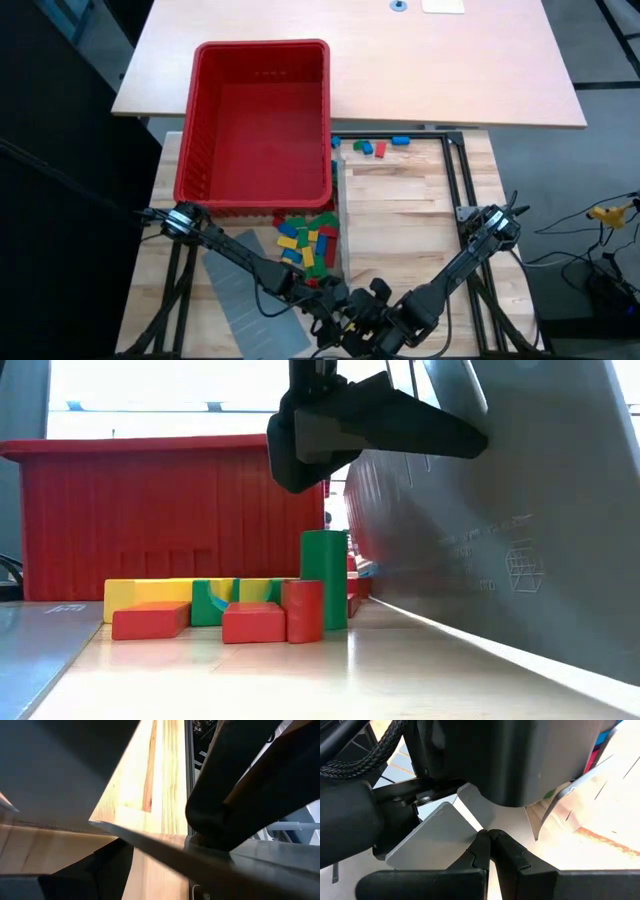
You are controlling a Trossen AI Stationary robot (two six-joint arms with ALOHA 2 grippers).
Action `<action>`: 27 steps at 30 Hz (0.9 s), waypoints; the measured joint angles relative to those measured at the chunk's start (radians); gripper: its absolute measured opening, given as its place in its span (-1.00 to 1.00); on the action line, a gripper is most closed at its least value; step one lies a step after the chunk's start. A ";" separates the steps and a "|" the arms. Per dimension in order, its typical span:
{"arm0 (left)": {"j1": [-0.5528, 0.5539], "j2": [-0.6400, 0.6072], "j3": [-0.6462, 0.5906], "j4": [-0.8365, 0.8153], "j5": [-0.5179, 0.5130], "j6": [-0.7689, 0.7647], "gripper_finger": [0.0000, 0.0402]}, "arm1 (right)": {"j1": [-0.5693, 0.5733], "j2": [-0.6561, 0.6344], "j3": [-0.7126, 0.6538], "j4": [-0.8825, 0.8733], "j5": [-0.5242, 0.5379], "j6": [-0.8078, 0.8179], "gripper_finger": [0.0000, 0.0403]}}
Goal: Sort blocks
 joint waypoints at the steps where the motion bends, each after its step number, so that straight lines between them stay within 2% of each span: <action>1: -0.001 0.000 0.000 0.004 0.001 -0.005 0.38 | 0.000 0.000 0.000 0.000 -0.001 -0.002 -1.00; 17: -0.031 -0.004 0.000 0.025 0.029 -0.083 0.38 | 0.002 0.000 0.001 0.066 -0.015 -0.083 -1.00; 27: -0.043 -0.004 0.000 0.025 -0.001 -0.100 0.38 | 0.002 0.000 0.001 0.067 -0.030 -0.114 -1.00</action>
